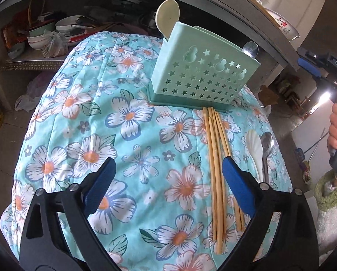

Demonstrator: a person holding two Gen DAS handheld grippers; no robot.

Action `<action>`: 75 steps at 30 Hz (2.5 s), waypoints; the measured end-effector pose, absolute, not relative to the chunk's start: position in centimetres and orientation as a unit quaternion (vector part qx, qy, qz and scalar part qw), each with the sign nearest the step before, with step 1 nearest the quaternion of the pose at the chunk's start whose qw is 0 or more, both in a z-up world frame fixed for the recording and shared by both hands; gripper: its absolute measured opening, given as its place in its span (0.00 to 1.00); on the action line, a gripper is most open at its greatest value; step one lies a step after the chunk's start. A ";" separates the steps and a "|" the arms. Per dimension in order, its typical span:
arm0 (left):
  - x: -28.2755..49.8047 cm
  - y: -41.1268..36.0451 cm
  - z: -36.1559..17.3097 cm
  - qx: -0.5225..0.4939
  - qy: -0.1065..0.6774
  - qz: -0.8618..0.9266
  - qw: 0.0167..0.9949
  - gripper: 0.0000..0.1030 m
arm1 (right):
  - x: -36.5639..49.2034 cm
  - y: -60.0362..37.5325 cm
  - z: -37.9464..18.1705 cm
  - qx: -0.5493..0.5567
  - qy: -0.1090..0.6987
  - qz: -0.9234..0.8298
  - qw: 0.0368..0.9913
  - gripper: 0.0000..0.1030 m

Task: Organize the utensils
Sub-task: 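Move the right tool to the white rice paddle beside the large spoon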

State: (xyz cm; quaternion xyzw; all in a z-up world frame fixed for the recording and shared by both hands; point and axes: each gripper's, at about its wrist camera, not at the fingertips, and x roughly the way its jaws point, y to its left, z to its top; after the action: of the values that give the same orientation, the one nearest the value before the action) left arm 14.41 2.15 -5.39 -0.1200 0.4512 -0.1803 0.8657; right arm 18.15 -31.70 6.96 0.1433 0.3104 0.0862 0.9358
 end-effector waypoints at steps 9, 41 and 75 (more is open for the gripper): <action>13.6 0.9 -5.8 -0.124 0.452 -0.242 0.849 0.92 | 10.9 -36.4 -1.1 0.220 0.390 0.015 0.894 0.37; 13.3 -6.7 -3.6 -0.032 0.413 -0.287 0.864 0.92 | 10.9 -39.1 -9.6 0.289 0.432 0.022 0.854 0.37; 14.6 -8.8 -5.5 -0.023 0.436 -0.286 0.853 0.63 | 15.5 -35.2 -12.9 0.315 0.466 0.074 0.823 0.21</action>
State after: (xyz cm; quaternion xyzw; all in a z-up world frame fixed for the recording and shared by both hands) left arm 14.57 -8.80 -5.54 -0.0231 0.4358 -0.2860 0.8531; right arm 15.45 -35.17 -12.86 0.3155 0.4659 0.0737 0.8234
